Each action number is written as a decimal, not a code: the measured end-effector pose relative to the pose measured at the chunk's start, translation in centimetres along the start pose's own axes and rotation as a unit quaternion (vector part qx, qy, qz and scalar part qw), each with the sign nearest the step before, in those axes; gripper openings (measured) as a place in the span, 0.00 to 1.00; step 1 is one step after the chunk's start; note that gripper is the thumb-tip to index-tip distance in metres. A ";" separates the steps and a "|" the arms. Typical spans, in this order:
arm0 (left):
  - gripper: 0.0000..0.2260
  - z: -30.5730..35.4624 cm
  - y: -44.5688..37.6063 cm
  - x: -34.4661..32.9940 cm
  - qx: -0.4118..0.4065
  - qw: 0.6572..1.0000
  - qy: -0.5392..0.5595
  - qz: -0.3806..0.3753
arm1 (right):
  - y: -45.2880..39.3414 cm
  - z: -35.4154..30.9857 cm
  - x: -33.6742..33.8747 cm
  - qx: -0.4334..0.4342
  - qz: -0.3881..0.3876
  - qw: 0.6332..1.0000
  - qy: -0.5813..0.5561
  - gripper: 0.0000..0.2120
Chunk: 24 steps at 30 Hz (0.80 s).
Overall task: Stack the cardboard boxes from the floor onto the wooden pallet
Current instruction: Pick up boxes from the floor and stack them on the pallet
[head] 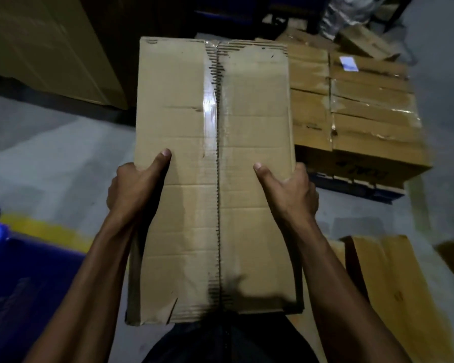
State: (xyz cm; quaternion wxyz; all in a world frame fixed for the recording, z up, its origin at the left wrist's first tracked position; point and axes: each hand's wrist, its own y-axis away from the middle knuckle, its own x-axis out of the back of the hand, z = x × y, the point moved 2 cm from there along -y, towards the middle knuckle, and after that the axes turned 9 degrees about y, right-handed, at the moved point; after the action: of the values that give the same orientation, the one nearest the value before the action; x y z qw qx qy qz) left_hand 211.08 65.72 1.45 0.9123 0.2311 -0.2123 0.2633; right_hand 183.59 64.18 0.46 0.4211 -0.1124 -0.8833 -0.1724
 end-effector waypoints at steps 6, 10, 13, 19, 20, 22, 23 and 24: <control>0.35 2.2 -9.4 0.2 0.021 0.999 0.008 0.044 | -8.1 -7.0 -4.8 0.031 -0.030 0.999 -0.011 0.38; 0.35 6.1 -17.1 -0.5 0.028 0.999 -0.001 0.046 | -15.6 -13.0 -7.3 0.031 -0.048 0.998 -0.016 0.44; 0.33 10.0 -22.9 -0.4 0.029 0.998 0.005 0.057 | -20.9 -18.5 -8.1 0.050 -0.056 0.997 -0.015 0.44; 0.41 16.2 -33.6 -0.2 0.021 0.998 0.001 0.057 | -29.4 -27.0 -10.0 0.058 -0.041 0.997 -0.011 0.46; 0.41 17.0 -35.7 -0.4 0.019 0.998 -0.001 0.052 | -30.8 -28.3 -10.5 0.055 -0.034 0.998 -0.008 0.47; 0.44 18.3 -40.2 -1.0 0.017 0.999 -0.001 0.036 | -33.4 -30.7 -11.9 0.046 -0.016 0.999 0.002 0.47; 0.44 18.8 -42.5 -1.3 0.015 1.000 0.003 0.027 | -34.7 -31.9 -12.7 0.036 -0.006 0.999 0.004 0.48; 0.45 19.3 -45.0 -1.6 0.009 1.000 0.007 0.019 | -36.0 -33.1 -13.6 0.027 0.004 1.000 0.004 0.48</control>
State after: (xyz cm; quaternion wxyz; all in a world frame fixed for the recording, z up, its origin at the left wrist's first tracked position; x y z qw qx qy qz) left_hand 230.72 20.80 2.19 0.9065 0.2335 -0.2080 0.2836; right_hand 202.96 17.27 1.65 0.4286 -0.1044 -0.8853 -0.1473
